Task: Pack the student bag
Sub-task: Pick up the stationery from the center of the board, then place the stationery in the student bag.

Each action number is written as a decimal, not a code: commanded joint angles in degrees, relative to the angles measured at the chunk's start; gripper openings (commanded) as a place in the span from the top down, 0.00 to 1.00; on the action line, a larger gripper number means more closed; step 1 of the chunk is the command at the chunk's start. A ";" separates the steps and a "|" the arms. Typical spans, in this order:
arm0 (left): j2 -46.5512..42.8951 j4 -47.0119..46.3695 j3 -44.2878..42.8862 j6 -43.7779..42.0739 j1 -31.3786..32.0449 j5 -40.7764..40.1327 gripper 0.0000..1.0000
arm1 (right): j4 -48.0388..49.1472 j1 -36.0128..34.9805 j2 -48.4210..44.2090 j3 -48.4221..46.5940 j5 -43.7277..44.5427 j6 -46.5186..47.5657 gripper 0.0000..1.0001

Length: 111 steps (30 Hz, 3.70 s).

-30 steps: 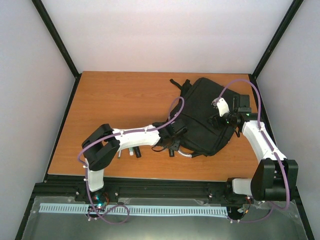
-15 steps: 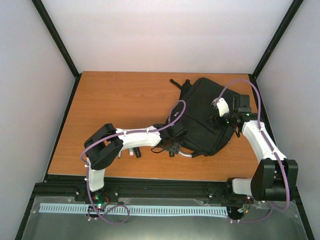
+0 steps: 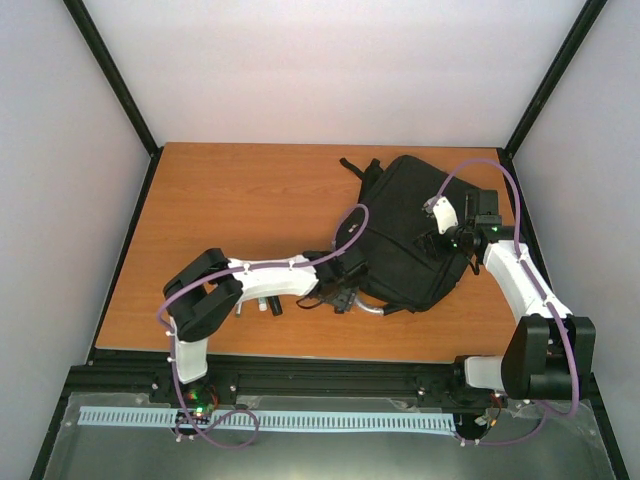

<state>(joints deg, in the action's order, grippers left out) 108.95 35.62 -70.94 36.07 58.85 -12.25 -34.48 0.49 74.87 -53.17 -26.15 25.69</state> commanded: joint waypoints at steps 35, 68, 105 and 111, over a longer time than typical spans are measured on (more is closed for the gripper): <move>-1.46 11.66 -5.25 -24.20 -2.29 5.47 0.40 | -0.81 0.17 1.22 0.26 -1.76 0.44 0.46; 4.41 10.13 -8.65 -26.07 -6.13 8.17 0.54 | -1.21 0.33 2.15 0.25 -2.53 0.84 0.46; -32.67 -8.26 10.12 -9.58 -5.98 27.21 0.92 | 3.55 -17.19 4.18 0.43 27.57 8.87 0.52; -31.47 -13.57 10.64 -7.05 -6.03 26.96 0.94 | 7.30 -17.34 8.73 0.49 32.21 7.62 0.56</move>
<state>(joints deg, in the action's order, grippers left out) 77.25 28.82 -60.16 25.67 53.08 13.02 -31.00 -16.34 81.43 -53.15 0.32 34.20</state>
